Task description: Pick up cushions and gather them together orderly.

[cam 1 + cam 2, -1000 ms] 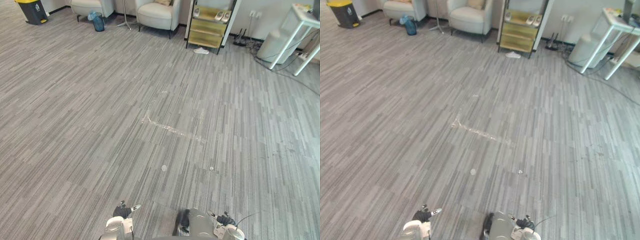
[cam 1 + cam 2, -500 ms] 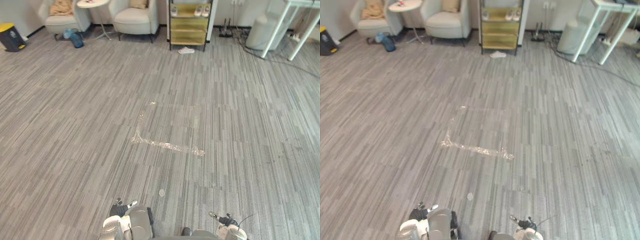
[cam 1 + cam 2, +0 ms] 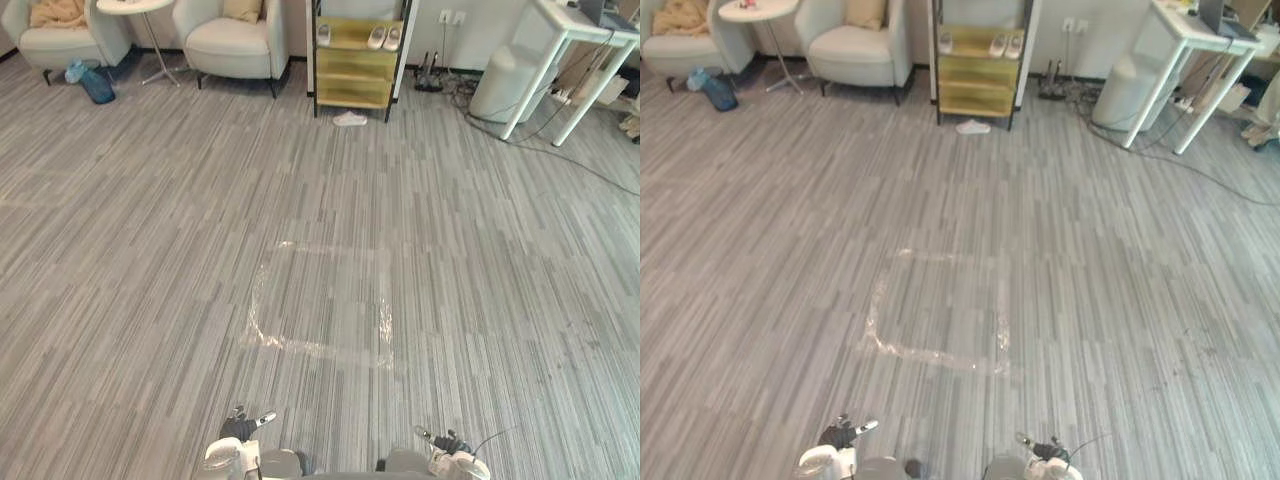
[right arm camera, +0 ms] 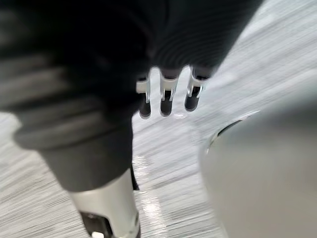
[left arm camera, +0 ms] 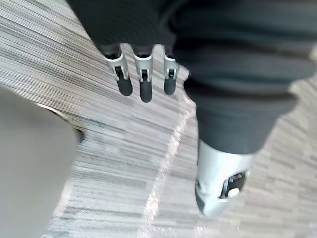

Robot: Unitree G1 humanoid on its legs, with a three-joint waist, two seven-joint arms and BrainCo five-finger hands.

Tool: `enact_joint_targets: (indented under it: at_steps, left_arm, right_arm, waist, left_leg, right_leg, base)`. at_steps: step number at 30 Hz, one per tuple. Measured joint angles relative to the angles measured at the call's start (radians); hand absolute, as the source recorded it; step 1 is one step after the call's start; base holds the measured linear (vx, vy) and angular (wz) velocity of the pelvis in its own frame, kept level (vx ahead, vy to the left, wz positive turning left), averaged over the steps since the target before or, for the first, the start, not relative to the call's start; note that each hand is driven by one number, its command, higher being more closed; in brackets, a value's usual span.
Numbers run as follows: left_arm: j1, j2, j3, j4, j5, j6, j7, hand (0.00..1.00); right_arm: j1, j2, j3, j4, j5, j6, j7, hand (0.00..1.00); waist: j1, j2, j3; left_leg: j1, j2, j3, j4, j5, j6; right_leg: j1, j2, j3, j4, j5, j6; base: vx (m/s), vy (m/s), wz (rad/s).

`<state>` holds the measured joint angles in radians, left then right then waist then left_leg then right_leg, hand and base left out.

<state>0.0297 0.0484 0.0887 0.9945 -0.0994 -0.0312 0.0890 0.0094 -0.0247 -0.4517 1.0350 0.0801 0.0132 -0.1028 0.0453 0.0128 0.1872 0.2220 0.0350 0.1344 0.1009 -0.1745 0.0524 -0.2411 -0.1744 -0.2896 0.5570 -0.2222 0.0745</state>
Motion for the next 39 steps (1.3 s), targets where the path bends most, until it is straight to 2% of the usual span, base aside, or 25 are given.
enact_joint_targets:
  at_steps: [2,3,4,6,8,9,11,12,15,17,18,19,22,24,26,28,30,31,32,33,34,35,37,38,39]
  left_arm:
    - [0.000,0.011,0.001,0.000,0.012,-0.001,-0.002,0.00]
    - [0.001,0.006,0.001,0.004,0.018,-0.001,-0.002,0.00]
    - [0.005,-0.011,0.003,0.020,0.021,-0.001,-0.004,0.00]
    - [0.027,-0.025,0.026,0.017,0.020,-0.001,-0.004,0.00]
    - [0.027,-0.041,0.064,-0.001,0.020,0.000,-0.006,0.00]
    - [0.029,-0.045,0.072,-0.009,0.019,-0.001,-0.007,0.00]
    - [0.031,-0.040,0.069,-0.040,0.020,-0.005,-0.012,0.00]
    - [0.031,-0.037,0.064,-0.042,0.020,-0.005,-0.012,0.00]
    - [0.030,-0.024,0.030,-0.052,0.020,-0.009,-0.013,0.00]
    - [0.027,-0.024,0.030,-0.051,0.019,-0.009,-0.012,0.00]
    - [0.026,-0.024,0.028,-0.049,0.021,-0.009,-0.010,0.00]
    - [0.011,-0.006,0.009,-0.047,0.027,-0.007,-0.007,0.00]
    - [-0.001,0.014,0.003,-0.029,0.030,-0.002,-0.008,0.00]
    - [0.005,0.015,-0.001,-0.022,0.030,-0.002,-0.010,0.00]
    - [0.009,0.022,-0.042,-0.008,0.029,0.000,-0.014,0.00]
    - [0.011,0.033,-0.056,0.003,0.029,0.004,-0.013,0.00]
    - [0.019,0.039,-0.068,0.004,0.030,0.005,-0.012,0.00]
    - [0.015,0.041,-0.068,0.012,0.029,0.005,-0.012,0.00]
    - [0.011,0.042,-0.069,0.013,0.030,0.003,-0.012,0.00]
    - [0.012,0.043,-0.069,0.013,0.030,0.003,-0.012,0.00]
    - [0.018,0.056,-0.069,0.014,0.030,0.003,-0.012,0.00]
    - [0.009,0.040,-0.058,0.021,0.028,0.005,-0.009,0.00]
    - [0.015,0.026,-0.049,0.018,0.031,0.003,-0.012,0.00]
    - [0.021,0.003,-0.021,0.018,0.030,0.001,-0.010,0.00]
    - [0.021,0.002,-0.020,0.015,0.030,0.001,-0.011,0.00]
  right_arm:
    - [0.011,-0.006,-0.010,0.014,0.000,0.002,0.001,0.00]
    - [0.013,-0.010,-0.019,0.017,0.000,0.003,0.001,0.00]
    - [0.005,-0.025,-0.040,0.027,-0.002,0.005,0.001,0.00]
    - [0.002,-0.024,-0.055,0.028,-0.002,0.003,0.001,0.00]
    - [0.017,-0.021,-0.070,-0.001,0.001,0.005,-0.002,0.00]
    - [0.017,-0.023,-0.066,-0.001,0.001,0.006,-0.003,0.00]
    - [0.025,-0.016,-0.038,0.003,0.001,0.007,-0.006,0.00]
    - [0.023,-0.015,-0.038,0.004,0.001,0.008,-0.005,0.00]
    - [0.001,-0.015,-0.045,0.011,0.002,0.012,-0.007,0.00]
    - [-0.008,-0.016,-0.057,0.012,0.002,0.013,-0.007,0.00]
    - [-0.004,-0.017,-0.054,0.013,0.002,0.014,-0.009,0.00]
    - [-0.012,-0.008,-0.043,0.026,0.001,0.014,-0.008,0.00]
    - [-0.009,-0.002,-0.037,0.040,0.000,0.015,-0.008,0.00]
    - [-0.008,-0.007,-0.036,0.041,-0.001,0.013,-0.004,0.00]
    - [-0.006,-0.006,-0.009,0.043,-0.004,0.015,0.005,0.00]
    - [0.000,-0.001,0.006,0.042,-0.010,0.017,0.007,0.00]
    - [0.008,-0.006,0.008,0.039,-0.025,0.014,0.010,0.00]
    - [0.000,-0.006,0.010,0.039,-0.039,0.013,0.011,0.00]
    - [-0.006,-0.006,0.013,0.040,-0.039,0.012,0.014,0.00]
    - [-0.007,-0.006,0.014,0.041,-0.039,0.012,0.014,0.00]
    - [-0.004,-0.003,0.017,0.047,-0.039,0.013,0.014,0.00]
    - [0.006,-0.019,0.013,0.054,-0.039,0.013,0.014,0.00]
    - [0.012,-0.033,-0.005,0.057,-0.039,0.014,0.012,0.00]
    - [0.011,-0.038,-0.022,0.057,-0.038,0.013,0.012,0.00]
    - [0.012,-0.040,-0.027,0.057,-0.038,0.013,0.012,0.00]
  waist:
    - [-0.011,-0.031,0.005]
    - [-0.016,-0.029,0.003]
    - [-0.006,0.006,-0.001]
    - [-0.002,0.022,-0.012]
    - [-0.017,0.049,-0.003]
    - [-0.012,0.055,-0.002]
    - [0.015,0.047,0.001]
    - [0.015,0.044,0.001]
    - [0.019,0.036,0.002]
    - [0.022,0.036,0.001]
    - [0.038,0.027,-0.006]
    - [0.038,0.001,-0.011]
    - [0.040,-0.034,-0.017]
    - [0.044,-0.026,-0.023]
    - [0.038,-0.023,-0.022]
    - [0.030,-0.029,-0.019]
    - [0.013,-0.021,-0.017]
    - [0.003,-0.018,-0.017]
    - [-0.001,-0.015,-0.017]
    - [-0.001,-0.016,-0.017]
    - [-0.001,-0.039,-0.021]
    - [0.001,-0.038,-0.011]
    - [0.005,-0.009,-0.018]
    - [0.008,0.018,-0.021]
    - [0.008,0.016,-0.021]
  left_leg:
    - [0.070,0.001,-0.055,-0.024,-0.082,-0.057]
    - [0.088,0.011,-0.073,-0.028,-0.106,-0.074]
    - [0.110,0.042,-0.091,-0.015,-0.121,-0.084]
    - [0.044,0.058,-0.111,0.144,-0.118,-0.083]
    - [-0.186,0.118,-0.139,0.656,-0.013,-0.210]
    - [-0.220,0.134,-0.130,0.731,0.003,-0.212]
    - [-0.331,0.177,-0.028,0.896,-0.037,-0.146]
    - [-0.350,0.176,-0.007,0.880,-0.047,-0.137]
    - [-0.413,0.117,0.074,0.470,-0.063,-0.125]
    - [-0.411,0.056,0.041,0.130,0.072,-0.122]
    - [-0.402,0.031,0.022,0.068,0.189,-0.142]
    - [-0.386,-0.007,0.024,0.061,0.186,-0.091]
    - [-0.383,-0.029,0.049,0.131,0.147,-0.029]
    - [-0.321,-0.033,0.048,0.132,0.098,-0.019]
    - [-0.196,-0.047,0.044,0.070,0.034,-0.026]
    - [-0.112,-0.065,0.038,0.023,0.029,-0.024]
    - [-0.034,-0.058,0.031,-0.027,0.029,-0.024]
    - [-0.012,-0.045,0.016,-0.032,0.025,-0.025]
    - [-0.008,-0.024,0.000,-0.029,0.016,-0.037]
    - [-0.009,-0.021,-0.007,-0.028,0.013,-0.042]
    - [-0.010,-0.034,-0.020,-0.026,0.005,-0.055]
    - [0.008,-0.034,-0.067,-0.016,-0.041,-0.078]
    - [0.007,-0.008,-0.067,0.004,-0.051,-0.090]
    - [-0.025,0.012,-0.062,0.091,-0.075,-0.121]
    - [-0.049,0.015,-0.062,0.141,-0.077,-0.124]
  right_leg:
    - [-0.006,0.020,0.058,-0.307,0.225,0.011]
    - [-0.005,0.030,0.061,-0.283,0.274,-0.018]
    - [-0.026,0.055,0.060,-0.200,0.194,-0.057]
    - [-0.029,0.060,0.052,-0.151,0.127,-0.066]
    - [0.079,0.092,0.022,-0.205,0.083,-0.083]
    - [0.104,0.102,0.020,-0.217,0.076,-0.098]
    - [0.255,0.122,0.021,-0.297,0.051,-0.113]
    - [0.277,0.122,0.022,-0.319,0.052,-0.112]
    - [0.372,0.110,0.030,-0.429,0.063,-0.078]
    - [0.407,0.099,0.041,-0.470,0.052,-0.052]
    - [0.428,0.095,0.065,-0.497,0.049,-0.031]
    - [0.450,0.068,0.076,-0.519,0.049,-0.014]
    - [0.463,0.028,0.115,-0.480,0.079,0.027]
    - [0.429,0.020,0.155,-0.319,0.085,0.038]
    - [0.235,-0.032,0.192,0.182,0.108,0.122]
    - [0.167,-0.078,0.150,0.345,0.060,0.093]
    - [0.132,-0.085,0.073,0.316,-0.001,0.058]
    - [0.111,-0.062,0.041,0.206,-0.021,0.037]
    - [0.088,-0.017,0.028,0.021,-0.010,0.020]
    - [0.086,-0.003,0.028,-0.037,0.006,0.015]
    - [0.089,0.028,0.056,-0.221,0.122,-0.005]
    - [0.094,0.046,0.070,-0.249,0.184,-0.056]
    - [0.106,0.067,0.079,-0.257,0.158,-0.054]
    - [0.124,0.083,0.075,-0.285,0.131,-0.059]
    - [0.129,0.084,0.074,-0.291,0.124,-0.062]
  base:
    - [0.44,-0.261,0.85]
    - [0.47,-0.289,0.45]
    - [0.56,-0.318,-0.04]
    - [0.53,-0.316,-0.02]
    - [0.44,-0.237,0.34]
    - [0.46,-0.137,0.03]
    - [0.45,-0.095,-0.20]
    - [0.40,-0.087,-0.14]
    - [0.35,0.008,-0.14]
    - [0.43,0.133,-0.23]
    - [0.61,0.165,-0.18]
    - [0.64,0.161,-0.09]
    - [0.50,0.149,0.08]
    - [0.34,0.129,-0.14]
    - [0.36,0.123,-0.03]
    - [0.37,0.052,0.18]
    - [0.30,0.001,0.19]
    - [0.28,-0.091,0.33]
    - [0.27,-0.120,0.37]
    - [0.33,-0.172,0.40]
    - [0.26,-0.185,0.42]
    - [0.26,-0.184,0.36]
    - [0.25,-0.176,0.10]
    - [0.23,-0.176,-0.02]
    - [0.18,-0.155,-0.02]
